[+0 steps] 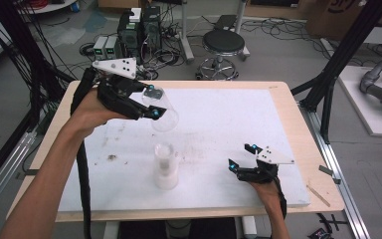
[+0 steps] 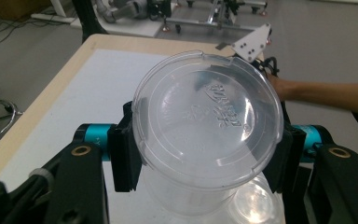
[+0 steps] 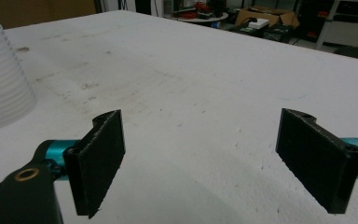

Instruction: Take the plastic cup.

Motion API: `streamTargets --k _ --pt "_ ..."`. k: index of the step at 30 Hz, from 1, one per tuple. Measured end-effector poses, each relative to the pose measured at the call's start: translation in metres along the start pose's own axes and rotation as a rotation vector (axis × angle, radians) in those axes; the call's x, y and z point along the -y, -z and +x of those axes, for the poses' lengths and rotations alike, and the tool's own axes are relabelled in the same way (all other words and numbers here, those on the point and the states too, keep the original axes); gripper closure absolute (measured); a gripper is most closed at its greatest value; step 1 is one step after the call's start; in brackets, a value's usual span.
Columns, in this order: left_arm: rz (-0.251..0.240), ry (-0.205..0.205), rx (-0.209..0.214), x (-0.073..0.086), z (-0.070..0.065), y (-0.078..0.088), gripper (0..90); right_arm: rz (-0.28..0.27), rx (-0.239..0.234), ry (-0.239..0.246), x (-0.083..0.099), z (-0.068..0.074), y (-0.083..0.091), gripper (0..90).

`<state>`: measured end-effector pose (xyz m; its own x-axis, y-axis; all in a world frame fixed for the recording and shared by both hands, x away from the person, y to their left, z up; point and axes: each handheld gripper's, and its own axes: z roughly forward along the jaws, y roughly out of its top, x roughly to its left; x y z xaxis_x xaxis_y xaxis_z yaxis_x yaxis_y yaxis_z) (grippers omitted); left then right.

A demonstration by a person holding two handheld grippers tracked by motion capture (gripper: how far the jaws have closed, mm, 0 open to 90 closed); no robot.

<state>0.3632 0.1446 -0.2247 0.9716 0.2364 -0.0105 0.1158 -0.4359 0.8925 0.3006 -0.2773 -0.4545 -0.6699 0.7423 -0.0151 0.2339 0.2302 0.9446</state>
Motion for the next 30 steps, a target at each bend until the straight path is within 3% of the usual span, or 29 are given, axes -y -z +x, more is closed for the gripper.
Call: streamTargets --k 5,9,12,16,24,30 --pt "-0.018 0.013 -0.005 0.009 0.017 -0.01 40.3 0.007 -0.002 -0.001 0.0 -0.001 0.0 15.6" --pt "-0.063 0.031 -0.014 0.02 0.03 -0.016 40.4 0.017 -0.003 0.008 -0.001 0.0 -0.002 15.6" --pt "-0.078 0.037 -0.026 0.029 0.037 -0.02 40.4 0.029 -0.01 -0.011 -0.001 -0.001 -0.002 15.6" --pt "-0.135 0.042 -0.024 0.041 0.042 -0.025 40.6 0.027 -0.015 -0.015 -0.001 -0.002 -0.002 15.6" --pt "-0.174 0.038 0.013 0.057 0.049 -0.04 40.7 0.043 -0.026 -0.042 -0.002 -0.006 -0.004 15.6" --pt "-0.207 0.039 0.034 0.066 0.055 -0.054 40.9 0.052 -0.071 -0.046 -0.007 -0.012 -0.004 15.6"
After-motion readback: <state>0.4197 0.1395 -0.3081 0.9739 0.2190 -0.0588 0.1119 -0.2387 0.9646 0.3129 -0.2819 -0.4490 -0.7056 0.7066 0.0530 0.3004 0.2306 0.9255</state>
